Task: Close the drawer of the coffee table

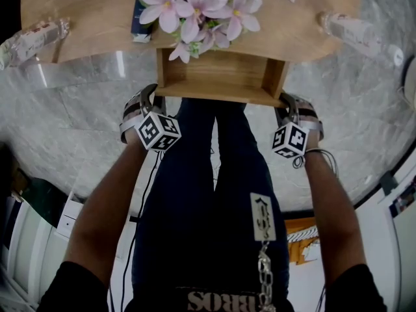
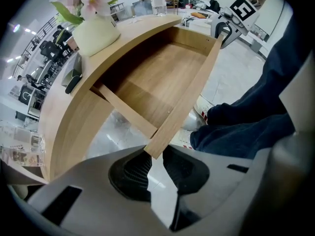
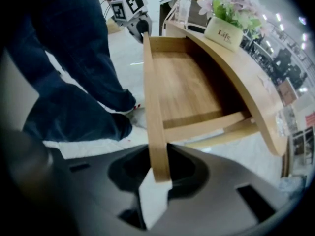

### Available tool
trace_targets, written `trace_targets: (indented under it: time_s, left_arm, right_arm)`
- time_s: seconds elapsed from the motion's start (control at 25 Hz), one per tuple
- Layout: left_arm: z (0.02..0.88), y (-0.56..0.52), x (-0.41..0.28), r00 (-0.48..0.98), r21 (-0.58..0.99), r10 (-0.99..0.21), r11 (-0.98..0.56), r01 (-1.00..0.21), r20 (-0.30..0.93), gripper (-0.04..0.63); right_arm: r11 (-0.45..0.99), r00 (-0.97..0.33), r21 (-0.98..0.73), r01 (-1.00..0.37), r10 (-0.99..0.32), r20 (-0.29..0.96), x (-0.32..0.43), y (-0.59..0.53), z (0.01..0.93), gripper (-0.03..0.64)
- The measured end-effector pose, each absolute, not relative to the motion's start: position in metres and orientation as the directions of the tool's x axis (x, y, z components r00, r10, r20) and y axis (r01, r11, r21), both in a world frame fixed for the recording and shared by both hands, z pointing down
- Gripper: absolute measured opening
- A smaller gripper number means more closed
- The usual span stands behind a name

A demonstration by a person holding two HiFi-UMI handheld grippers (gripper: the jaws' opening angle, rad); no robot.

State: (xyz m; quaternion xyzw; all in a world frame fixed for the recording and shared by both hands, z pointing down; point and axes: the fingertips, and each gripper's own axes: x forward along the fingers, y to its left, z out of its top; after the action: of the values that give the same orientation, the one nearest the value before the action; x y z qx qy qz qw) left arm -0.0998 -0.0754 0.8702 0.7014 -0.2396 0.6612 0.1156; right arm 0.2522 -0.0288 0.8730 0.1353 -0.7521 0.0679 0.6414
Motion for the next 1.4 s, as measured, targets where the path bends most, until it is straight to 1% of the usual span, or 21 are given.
trace_targets:
  time_s: [0.2, 0.52, 0.72, 0.8, 0.88, 0.96, 1.0, 1.04, 1.12, 1.2, 1.28, 1.32, 1.36, 1.4]
  left_arm:
    - [0.866, -0.091, -0.097, 0.011, -0.157, -0.188, -0.851, -0.501, 0.982, 0.091]
    - [0.869, -0.156, -0.093, 0.013, -0.186, -0.231, -0.816, -0.548, 0.973, 0.095]
    - [0.870, -0.182, -0.090, 0.033, -0.170, -0.241, -0.768, -0.618, 0.970, 0.095]
    - [0.871, -0.189, -0.089, 0.046, -0.149, -0.236, -0.742, -0.654, 0.971, 0.095]
    - [0.872, -0.191, -0.090, 0.063, -0.112, -0.223, -0.690, -0.715, 0.973, 0.095]
    - [0.873, -0.188, -0.090, 0.092, -0.046, -0.206, -0.583, -0.811, 0.974, 0.097]
    - [0.872, -0.187, -0.092, 0.110, -0.006, -0.200, -0.505, -0.863, 0.974, 0.095]
    - [0.870, -0.188, -0.094, 0.125, 0.031, -0.199, -0.418, -0.908, 0.972, 0.094]
    - [0.860, -0.190, -0.100, 0.138, 0.078, -0.214, -0.269, -0.960, 0.967, 0.068]
    - [0.840, -0.185, -0.102, 0.152, 0.101, -0.228, -0.221, -0.970, 0.962, 0.055]
    - [0.809, -0.181, -0.101, 0.194, 0.135, -0.246, -0.237, -0.962, 0.949, 0.055]
    - [0.787, -0.181, -0.099, 0.226, 0.159, -0.264, -0.250, -0.955, 0.938, 0.055]
    - [0.759, -0.181, -0.096, 0.263, 0.186, -0.289, -0.269, -0.945, 0.921, 0.055]
    - [0.725, -0.181, -0.092, 0.306, 0.213, -0.320, -0.295, -0.932, 0.897, 0.055]
  right_arm:
    - [0.951, -0.130, 0.071, -0.301, -0.115, 0.985, 0.256, -0.047, 0.871, 0.107]
    - [0.940, -0.129, 0.103, -0.326, -0.153, 0.980, 0.260, -0.107, 0.871, 0.110]
    - [0.935, -0.139, 0.111, -0.337, -0.166, 0.976, 0.263, -0.134, 0.871, 0.112]
    - [0.923, -0.137, 0.112, -0.368, -0.173, 0.975, 0.264, -0.141, 0.871, 0.120]
    - [0.899, -0.135, 0.108, -0.423, -0.181, 0.974, 0.265, -0.145, 0.872, 0.129]
    - [0.825, -0.141, 0.074, -0.560, -0.182, 0.973, 0.270, -0.146, 0.872, 0.162]
    - [0.763, -0.142, 0.050, -0.644, -0.184, 0.973, 0.274, -0.147, 0.872, 0.194]
    - [0.697, -0.137, 0.035, -0.716, -0.188, 0.973, 0.278, -0.148, 0.870, 0.212]
    - [0.594, -0.102, 0.046, -0.803, -0.213, 0.972, 0.288, -0.150, 0.859, 0.213]
    - [0.524, -0.070, 0.072, -0.849, -0.247, 0.966, 0.299, -0.143, 0.834, 0.213]
    - [0.457, -0.068, 0.077, -0.886, -0.292, 0.954, 0.306, -0.138, 0.797, 0.213]
    - [0.428, -0.080, 0.073, -0.901, -0.328, 0.941, 0.307, -0.137, 0.771, 0.210]
    - [0.404, -0.102, 0.063, -0.913, -0.374, 0.922, 0.305, -0.137, 0.741, 0.171]
    - [0.381, -0.137, 0.040, -0.924, -0.425, 0.895, 0.300, -0.136, 0.705, 0.096]
